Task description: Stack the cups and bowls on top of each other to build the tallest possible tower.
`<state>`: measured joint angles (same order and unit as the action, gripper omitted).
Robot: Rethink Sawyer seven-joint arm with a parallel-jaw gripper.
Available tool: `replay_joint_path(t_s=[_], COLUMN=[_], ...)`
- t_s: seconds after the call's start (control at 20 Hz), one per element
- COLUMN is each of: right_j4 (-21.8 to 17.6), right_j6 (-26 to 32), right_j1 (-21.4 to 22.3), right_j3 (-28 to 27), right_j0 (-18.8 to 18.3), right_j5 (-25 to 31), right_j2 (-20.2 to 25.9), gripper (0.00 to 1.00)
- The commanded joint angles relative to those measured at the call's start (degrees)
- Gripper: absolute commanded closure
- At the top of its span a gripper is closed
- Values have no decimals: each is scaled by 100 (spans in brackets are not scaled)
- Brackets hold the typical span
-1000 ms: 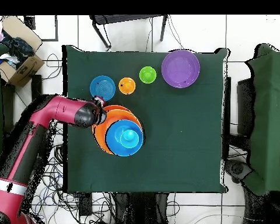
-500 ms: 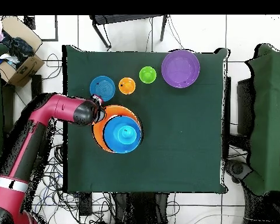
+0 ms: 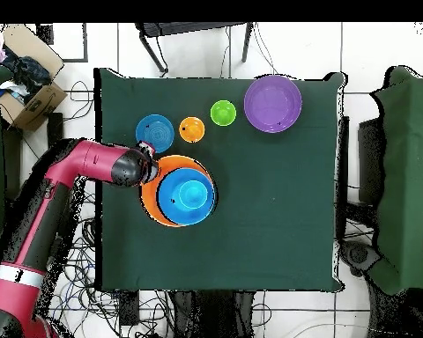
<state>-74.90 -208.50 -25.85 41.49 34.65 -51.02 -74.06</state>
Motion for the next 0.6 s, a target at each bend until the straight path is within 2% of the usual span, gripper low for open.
replay_joint_path(t_s=[0.05, 0.1, 0.2, 0.3, 0.35, 0.4, 0.6], right_j4=[419, 520, 622, 512, 447, 549, 513], right_j6=[-742, -514, -733, -232, -605, -770, -854], right_j1=[-189, -129, -116, -102, -158, -100, -114], right_j3=[-680, -656, -610, -628, -576, -445, -408], right_j0=[-161, -159, -166, -158, -119, -78, -50], right_j5=[448, 568, 761, 543, 478, 618, 599], right_j2=[679, 759, 753, 806, 723, 744, 685], gripper=[0, 0, 0, 0, 0, 0, 0])
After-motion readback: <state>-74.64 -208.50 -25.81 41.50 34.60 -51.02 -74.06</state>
